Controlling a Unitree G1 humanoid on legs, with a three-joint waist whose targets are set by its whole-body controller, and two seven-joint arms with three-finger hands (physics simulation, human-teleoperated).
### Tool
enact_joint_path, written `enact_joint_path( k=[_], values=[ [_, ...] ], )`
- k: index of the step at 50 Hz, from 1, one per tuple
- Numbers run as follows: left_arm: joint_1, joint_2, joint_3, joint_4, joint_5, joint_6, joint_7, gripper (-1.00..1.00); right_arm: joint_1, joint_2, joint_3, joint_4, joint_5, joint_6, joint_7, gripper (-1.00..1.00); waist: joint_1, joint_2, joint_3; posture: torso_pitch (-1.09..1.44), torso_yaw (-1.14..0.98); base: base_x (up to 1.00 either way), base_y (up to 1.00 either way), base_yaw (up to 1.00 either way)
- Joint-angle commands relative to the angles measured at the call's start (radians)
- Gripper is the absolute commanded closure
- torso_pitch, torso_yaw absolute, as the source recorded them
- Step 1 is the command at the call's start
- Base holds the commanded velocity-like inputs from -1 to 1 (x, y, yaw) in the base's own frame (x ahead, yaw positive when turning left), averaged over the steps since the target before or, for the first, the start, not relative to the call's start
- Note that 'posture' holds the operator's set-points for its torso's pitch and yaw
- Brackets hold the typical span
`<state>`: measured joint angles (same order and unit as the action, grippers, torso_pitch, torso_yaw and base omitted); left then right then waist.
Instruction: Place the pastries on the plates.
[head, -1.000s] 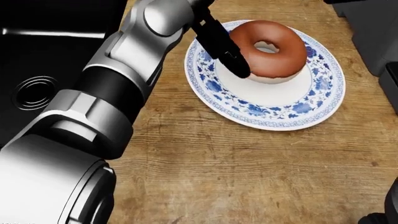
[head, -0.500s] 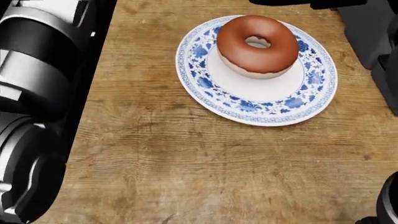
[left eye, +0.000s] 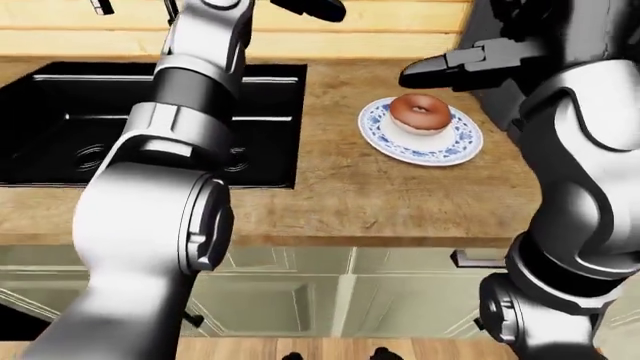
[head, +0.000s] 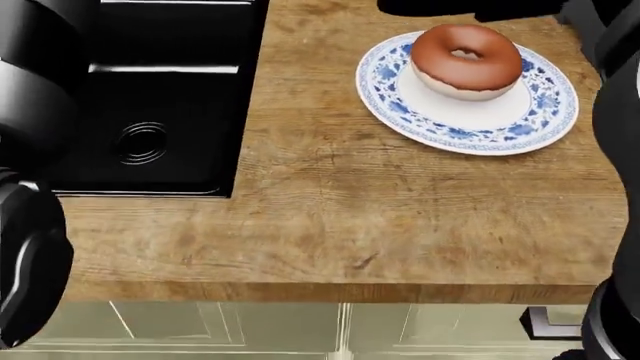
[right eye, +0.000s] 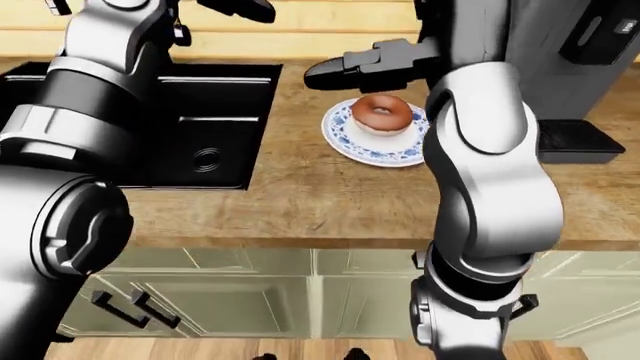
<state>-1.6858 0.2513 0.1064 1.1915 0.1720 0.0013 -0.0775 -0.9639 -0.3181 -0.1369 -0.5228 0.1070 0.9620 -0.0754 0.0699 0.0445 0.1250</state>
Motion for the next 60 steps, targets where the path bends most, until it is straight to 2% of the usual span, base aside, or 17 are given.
enact_joint_path(
  k=[1, 5, 11, 13, 15, 16, 19, 26, 31, 32, 36, 42, 49, 51, 52, 56, 60],
  values=[
    [-0.046, 0.006, 0.0, -0.043, -0.008, -0.014, 0.015, -1.0, -0.027, -0.015, -0.02, -0.007, -0.01, -0.016, -0.002, -1.0, -0.016, 0.018, -0.054, 0.22, 0.0, -0.99, 0.0, 0.0],
    [-0.012, 0.009, 0.021, -0.119, -0.057, -0.022, 0.02, -1.0, -0.017, -0.01, -0.021, -0.011, -0.012, -0.021, 0.001, -1.0, -0.02, 0.018, -0.068, 0.22, 0.0, -0.99, 0.0, 0.0],
    [0.073, 0.041, 0.037, -0.316, -0.158, 0.033, 0.05, -1.0, -0.013, 0.001, -0.023, -0.007, -0.011, -0.033, -0.003, -1.0, -0.046, -0.004, -0.021, 0.22, 0.0, -0.99, 0.0, 0.0],
    [0.102, 0.053, 0.028, -0.393, -0.175, 0.074, 0.06, -1.0, -0.008, 0.003, -0.022, -0.01, -0.009, -0.032, -0.005, -1.0, -0.048, -0.034, -0.008, 0.22, 0.0, -0.99, 0.0, 0.0],
    [0.128, 0.067, 0.026, -0.456, -0.192, 0.108, 0.062, -1.0, -0.01, 0.003, -0.024, -0.01, -0.007, -0.032, -0.005, -1.0, -0.051, -0.128, -0.035, 0.22, 0.0, -0.96, 0.0, 0.0],
    [0.155, 0.079, 0.033, -0.498, -0.205, 0.12, 0.067, -1.0, -0.006, 0.002, -0.02, -0.012, -0.007, -0.044, -0.001, -1.0, -0.091, -0.067, 0.013, 0.22, 0.0, -0.34, 0.0, 0.0],
    [0.193, 0.1, 0.032, -0.572, -0.221, 0.146, 0.074, -1.0, -0.003, -0.001, -0.019, -0.004, -0.014, -0.067, 0.003, -1.0, -0.063, -0.117, 0.004, 0.22, 0.0, 0.0, 0.0, 0.0],
    [0.344, 0.172, 0.051, -0.858, -0.238, 0.285, 0.039, -1.0, 0.029, -0.005, -0.031, -0.015, -0.016, -0.107, 0.008, -1.0, -0.089, -0.069, 0.028, 0.22, 0.0, 0.1, 0.21, 0.0],
    [0.427, 0.208, 0.067, -0.994, -0.229, 0.358, 0.029, -1.0, 0.041, 0.005, -0.026, -0.009, -0.014, -0.124, 0.006, -1.0, -0.095, 0.057, 0.01, 0.22, 0.0, 0.32, 0.57, 0.0],
    [0.444, 0.21, 0.068, -1.027, -0.232, 0.38, 0.025, -1.0, 0.043, 0.006, -0.026, -0.008, -0.013, -0.127, 0.005, -1.0, -0.093, 0.001, 0.081, 0.22, 0.0, 0.31, 0.57, 0.0],
    [0.49, 0.213, 0.087, -1.091, -0.253, 0.42, 0.031, -1.0, 0.053, 0.013, -0.033, 0.007, -0.005, -0.154, -0.003, -1.0, -0.096, -0.038, 0.032, 0.22, 0.0, 0.32, 0.57, 0.0],
    [0.57, 0.228, 0.11, -1.206, -0.28, 0.481, 0.047, -1.0, 0.057, 0.008, -0.043, 0.026, 0.03, -0.188, -0.013, -1.0, -0.077, -0.11, 0.022, 0.22, 0.0, 0.32, 0.57, 0.0],
    [0.622, 0.243, 0.117, -1.261, -0.295, 0.497, 0.063, -1.0, 0.088, 0.008, -0.04, 0.058, 0.054, -0.258, -0.009, -1.0, -0.089, -0.042, 0.033, 0.22, 0.0, 0.33, 0.57, 0.0],
    [0.626, 0.245, 0.122, -1.265, -0.299, 0.49, 0.067, -1.0, 0.093, 0.007, -0.039, 0.053, 0.057, -0.262, -0.01, -1.0, -0.101, 0.011, 0.021, 0.22, 0.0, 0.34, 0.57, 0.0],
    [0.629, 0.248, 0.12, -1.266, -0.297, 0.487, 0.068, -1.0, 0.096, 0.006, -0.038, 0.053, 0.058, -0.263, -0.008, -1.0, -0.102, 0.07, 0.002, 0.22, 0.0, 0.33, 0.57, 0.0],
    [0.65, 0.245, 0.125, -1.264, -0.308, 0.47, 0.079, -1.0, 0.103, 0.008, -0.037, 0.05, 0.063, -0.276, -0.01, -1.0, -0.081, 0.018, 0.029, 0.22, 0.0, 0.35, 0.71, 0.0],
    [0.646, 0.251, 0.123, -1.272, -0.314, 0.477, 0.081, -1.0, 0.093, 0.011, -0.03, 0.068, 0.056, -0.286, -0.013, -1.0, -0.067, -0.088, 0.065, 0.22, 0.0, 0.42, 0.94, 0.0]
  ],
)
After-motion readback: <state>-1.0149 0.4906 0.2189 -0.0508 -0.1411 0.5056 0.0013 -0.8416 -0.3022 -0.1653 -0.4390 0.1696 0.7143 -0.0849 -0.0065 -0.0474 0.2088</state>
